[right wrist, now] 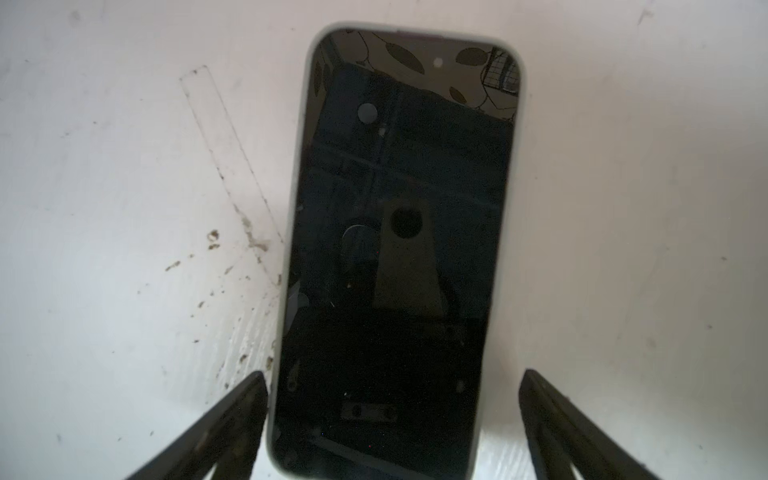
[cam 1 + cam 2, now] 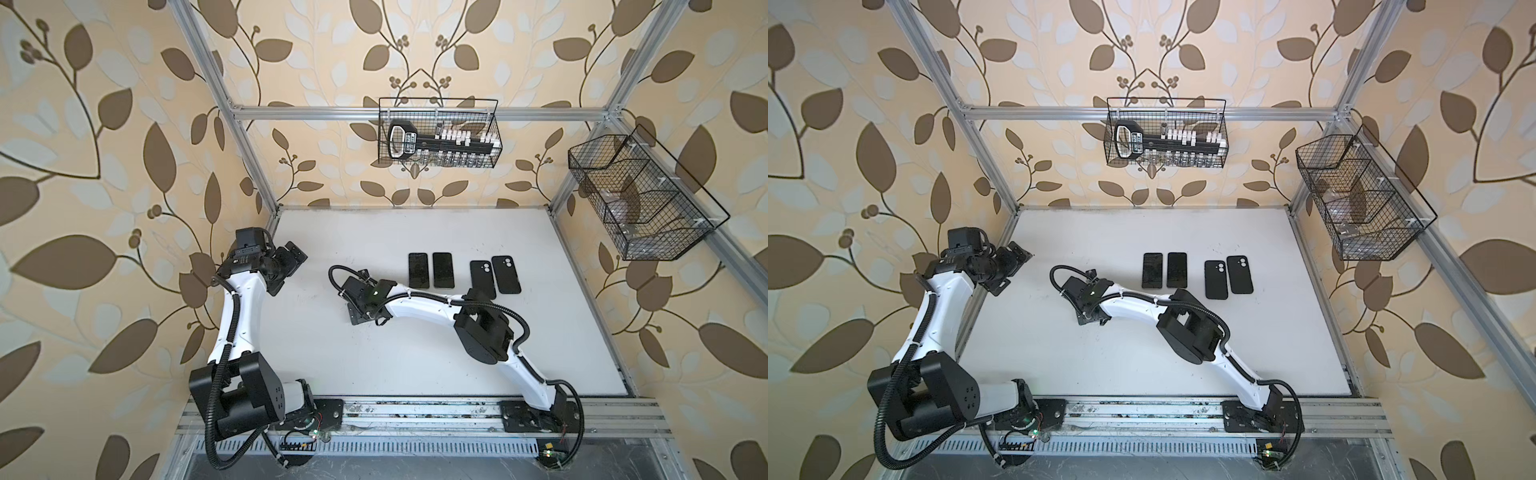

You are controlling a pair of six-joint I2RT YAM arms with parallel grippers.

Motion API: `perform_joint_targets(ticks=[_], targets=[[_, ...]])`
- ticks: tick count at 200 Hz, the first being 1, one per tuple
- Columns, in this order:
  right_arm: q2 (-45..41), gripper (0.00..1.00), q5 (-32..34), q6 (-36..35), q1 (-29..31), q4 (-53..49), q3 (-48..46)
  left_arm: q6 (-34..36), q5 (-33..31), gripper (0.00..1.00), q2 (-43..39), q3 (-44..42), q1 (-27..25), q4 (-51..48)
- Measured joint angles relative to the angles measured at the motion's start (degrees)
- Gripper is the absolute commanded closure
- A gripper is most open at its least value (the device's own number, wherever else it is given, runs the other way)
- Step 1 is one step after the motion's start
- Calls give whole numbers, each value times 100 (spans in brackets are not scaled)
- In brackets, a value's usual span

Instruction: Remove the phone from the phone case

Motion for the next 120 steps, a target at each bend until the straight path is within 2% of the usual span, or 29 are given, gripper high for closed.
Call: perform_joint_targets(ticks=[120], targets=[[411,11,2,-131,-11,-302,654,0,-2,1,-52,0,0,0]])
